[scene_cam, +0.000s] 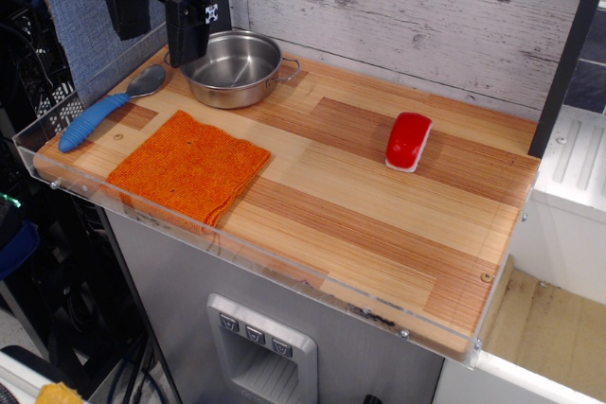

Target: Put the sushi right on top of the napkin.

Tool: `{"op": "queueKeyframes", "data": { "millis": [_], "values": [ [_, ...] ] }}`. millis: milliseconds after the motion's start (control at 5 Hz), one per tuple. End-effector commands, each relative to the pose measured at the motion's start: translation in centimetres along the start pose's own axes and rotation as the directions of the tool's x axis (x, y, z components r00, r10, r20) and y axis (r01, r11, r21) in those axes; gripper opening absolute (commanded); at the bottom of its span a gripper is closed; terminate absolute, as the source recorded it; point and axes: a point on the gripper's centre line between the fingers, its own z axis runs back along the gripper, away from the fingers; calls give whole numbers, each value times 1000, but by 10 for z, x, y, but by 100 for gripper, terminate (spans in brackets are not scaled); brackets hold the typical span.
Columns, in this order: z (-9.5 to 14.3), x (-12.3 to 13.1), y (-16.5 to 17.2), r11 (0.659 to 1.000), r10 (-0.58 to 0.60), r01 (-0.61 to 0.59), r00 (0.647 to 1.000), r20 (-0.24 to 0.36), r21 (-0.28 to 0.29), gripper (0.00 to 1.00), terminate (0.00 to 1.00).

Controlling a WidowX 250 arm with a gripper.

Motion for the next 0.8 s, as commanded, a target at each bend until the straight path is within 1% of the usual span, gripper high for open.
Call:
{"op": "queueKeyframes", "data": {
  "millis": [0,200,400,600],
  "values": [
    [0,0,0,1000,0,0,1000,0,0,100,0],
    [-1,23,-46,999,-32,30,998,62,30,100,0],
    [-4,45,-85,999,-42,41,992,120,7,100,0],
    [-11,70,-108,1000,-13,16,990,144,-15,100,0]
  ]
}}
